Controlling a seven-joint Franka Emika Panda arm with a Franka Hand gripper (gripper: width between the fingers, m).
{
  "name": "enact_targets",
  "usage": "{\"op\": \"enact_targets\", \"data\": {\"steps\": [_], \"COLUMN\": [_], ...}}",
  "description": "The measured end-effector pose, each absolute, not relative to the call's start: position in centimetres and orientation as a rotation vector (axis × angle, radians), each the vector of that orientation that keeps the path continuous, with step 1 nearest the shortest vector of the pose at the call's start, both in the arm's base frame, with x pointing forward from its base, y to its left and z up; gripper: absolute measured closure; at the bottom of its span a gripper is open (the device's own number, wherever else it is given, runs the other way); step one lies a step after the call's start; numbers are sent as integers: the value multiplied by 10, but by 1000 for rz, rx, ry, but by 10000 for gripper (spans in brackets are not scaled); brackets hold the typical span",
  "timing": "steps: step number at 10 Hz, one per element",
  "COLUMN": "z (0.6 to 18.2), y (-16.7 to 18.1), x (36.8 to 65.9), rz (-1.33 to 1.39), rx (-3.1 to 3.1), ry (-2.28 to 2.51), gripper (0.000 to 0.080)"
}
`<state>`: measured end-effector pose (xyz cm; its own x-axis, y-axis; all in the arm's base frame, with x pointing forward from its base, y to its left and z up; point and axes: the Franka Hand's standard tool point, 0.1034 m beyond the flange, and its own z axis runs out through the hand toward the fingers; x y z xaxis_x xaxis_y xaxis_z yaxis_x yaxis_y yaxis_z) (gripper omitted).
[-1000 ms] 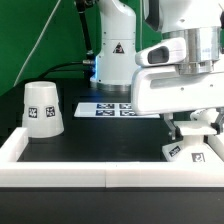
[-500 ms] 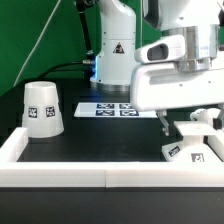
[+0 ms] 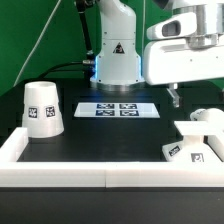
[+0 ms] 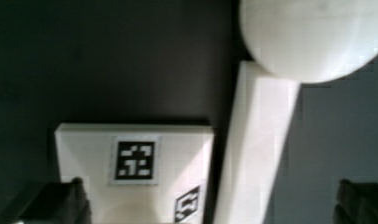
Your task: Assemble lamp
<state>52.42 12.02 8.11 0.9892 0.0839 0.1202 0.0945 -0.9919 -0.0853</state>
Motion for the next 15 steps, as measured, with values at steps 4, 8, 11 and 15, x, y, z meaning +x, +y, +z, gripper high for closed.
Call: {"op": "enact_targets", "data": {"steps": [4,8,11,15], "z": [74,71,67,67], "y": [163,158,153,155], "x": [509,509,495,489], "rz": [-162,-142,103,502], "rx": [-3035,-3037,-3052,-3025], "ry": [-196,-300,-295,-292], "gripper": [101,101,101,101]}}
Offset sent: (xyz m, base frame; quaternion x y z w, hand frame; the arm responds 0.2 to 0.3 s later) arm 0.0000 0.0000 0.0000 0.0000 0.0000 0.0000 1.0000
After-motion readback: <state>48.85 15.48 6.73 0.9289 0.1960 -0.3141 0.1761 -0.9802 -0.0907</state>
